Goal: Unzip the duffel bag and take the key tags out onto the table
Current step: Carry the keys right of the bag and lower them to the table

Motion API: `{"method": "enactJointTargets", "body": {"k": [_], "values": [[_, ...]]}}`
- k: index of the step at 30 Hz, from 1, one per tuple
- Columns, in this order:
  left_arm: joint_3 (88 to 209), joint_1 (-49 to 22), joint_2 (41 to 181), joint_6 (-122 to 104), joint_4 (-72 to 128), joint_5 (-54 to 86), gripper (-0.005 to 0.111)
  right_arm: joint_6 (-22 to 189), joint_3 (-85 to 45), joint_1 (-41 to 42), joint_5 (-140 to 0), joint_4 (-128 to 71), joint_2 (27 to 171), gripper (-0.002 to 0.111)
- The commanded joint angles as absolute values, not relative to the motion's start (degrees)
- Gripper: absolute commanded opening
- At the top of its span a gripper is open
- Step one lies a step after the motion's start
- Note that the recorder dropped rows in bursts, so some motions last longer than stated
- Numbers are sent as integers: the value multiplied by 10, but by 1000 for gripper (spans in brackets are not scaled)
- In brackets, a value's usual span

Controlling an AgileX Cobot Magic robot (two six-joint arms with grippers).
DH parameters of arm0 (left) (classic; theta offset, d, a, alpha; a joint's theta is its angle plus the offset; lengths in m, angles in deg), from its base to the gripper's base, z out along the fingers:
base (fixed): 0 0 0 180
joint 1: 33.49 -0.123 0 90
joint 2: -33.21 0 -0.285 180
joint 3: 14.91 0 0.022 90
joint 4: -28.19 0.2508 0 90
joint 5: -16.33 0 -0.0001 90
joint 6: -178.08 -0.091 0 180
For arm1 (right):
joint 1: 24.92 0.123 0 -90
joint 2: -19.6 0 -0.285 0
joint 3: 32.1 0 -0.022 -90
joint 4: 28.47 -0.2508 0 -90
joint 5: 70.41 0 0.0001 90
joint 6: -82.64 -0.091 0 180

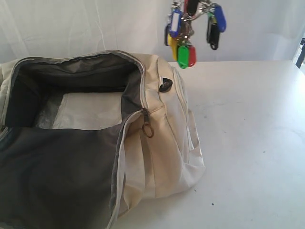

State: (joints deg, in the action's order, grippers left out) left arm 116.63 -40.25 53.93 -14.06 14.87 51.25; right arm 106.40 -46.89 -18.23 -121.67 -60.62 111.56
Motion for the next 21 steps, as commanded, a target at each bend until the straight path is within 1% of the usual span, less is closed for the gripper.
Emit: {"method": "enactJointTargets", "body": {"k": [1,5,11,15,21], "values": [[1164,-400,536,-134,141,509,0,1080,-365,-226,-1177,-608,1041,0],[1164,-400,536,-134,141,509,0,1082,-260,-247,-1125,-608,1009,0],[1164,-400,536,-134,141,509,0,1083,-120,-250,-1018,-618,1026,0],[1164,-400,536,-134,141,509,0,1084,-79,-250,-969,-640,1062,0],[1164,-400,536,-134,141,509,0,1114,-74,-250,-958,-701,1144,0]]}}
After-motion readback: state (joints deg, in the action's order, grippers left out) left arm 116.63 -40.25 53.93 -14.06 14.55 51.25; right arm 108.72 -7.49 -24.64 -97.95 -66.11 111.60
